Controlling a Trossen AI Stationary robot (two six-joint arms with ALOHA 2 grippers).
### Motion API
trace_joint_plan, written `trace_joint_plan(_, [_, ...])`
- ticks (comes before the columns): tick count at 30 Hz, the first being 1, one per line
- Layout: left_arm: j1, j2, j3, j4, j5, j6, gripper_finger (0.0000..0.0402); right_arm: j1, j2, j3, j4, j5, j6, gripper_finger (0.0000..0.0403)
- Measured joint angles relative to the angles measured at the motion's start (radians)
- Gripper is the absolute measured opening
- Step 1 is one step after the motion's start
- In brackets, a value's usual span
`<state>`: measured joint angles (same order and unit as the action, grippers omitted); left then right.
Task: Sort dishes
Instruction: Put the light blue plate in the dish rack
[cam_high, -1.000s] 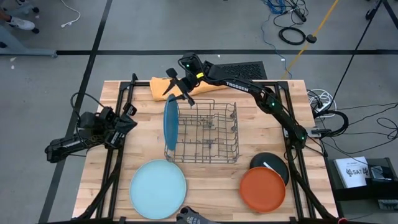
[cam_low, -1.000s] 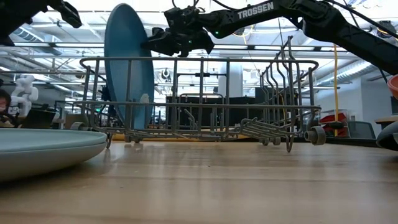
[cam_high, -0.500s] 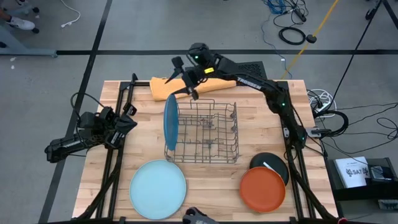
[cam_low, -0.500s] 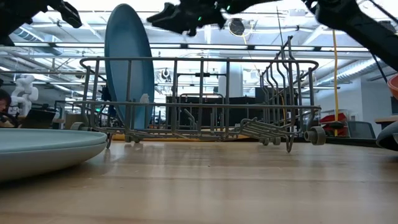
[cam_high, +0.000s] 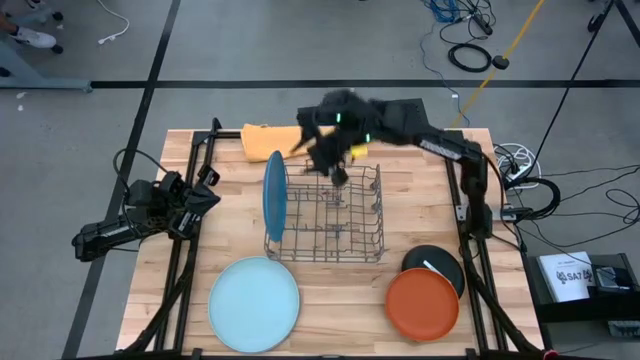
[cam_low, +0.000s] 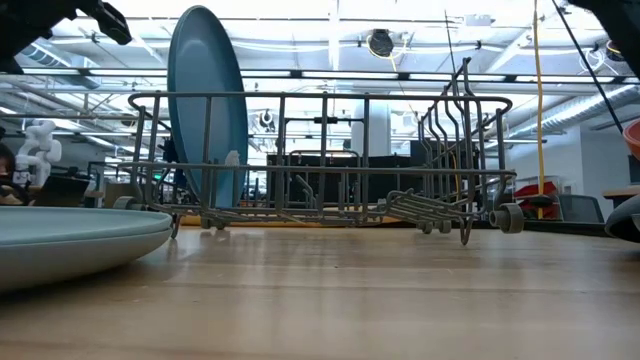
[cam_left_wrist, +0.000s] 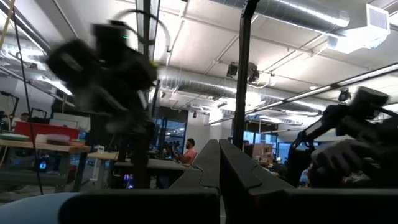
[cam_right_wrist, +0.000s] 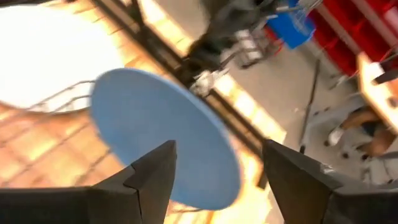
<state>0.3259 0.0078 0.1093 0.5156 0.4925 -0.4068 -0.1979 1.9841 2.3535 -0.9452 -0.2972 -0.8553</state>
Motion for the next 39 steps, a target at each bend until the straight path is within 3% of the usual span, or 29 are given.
trace_joint_plan(5, [0.000, 0.000, 0.000, 0.021, -0.025, 0.001, 0.0000, 0.184, 0.000, 0.000, -0.073, 0.205, 0.052, 0.0224])
trace_joint_plan(10, [0.000, 0.000, 0.000, 0.071, -0.033, -0.004, 0.0000, 0.335, 0.025, -0.003, -0.065, 0.245, 0.168, 0.0223])
trace_joint_plan(15, [0.000, 0.000, 0.000, 0.078, -0.070, -0.016, 0.0000, 0.445, 0.097, -0.003, -0.083, 0.373, 0.273, 0.0223])
trace_joint_plan(23, [0.000, 0.000, 0.000, 0.078, -0.105, -0.137, 0.0000, 0.552, 0.305, -0.004, -0.065, 0.386, 0.350, 0.0213])
trace_joint_plan(28, [0.000, 0.000, 0.000, 0.078, -0.039, -0.191, 0.0000, 0.583, 0.422, -0.005, -0.051, 0.419, 0.410, 0.0185])
trace_joint_plan(32, [0.000, 0.000, 0.000, 0.075, 0.022, -0.222, 0.0000, 0.582, 0.475, -0.005, -0.042, 0.419, 0.605, 0.0161])
trace_joint_plan(39, [0.000, 0.000, 0.000, 0.074, 0.063, -0.240, 0.0000, 0.542, 0.487, -0.005, 0.019, 0.356, 1.084, 0.0140])
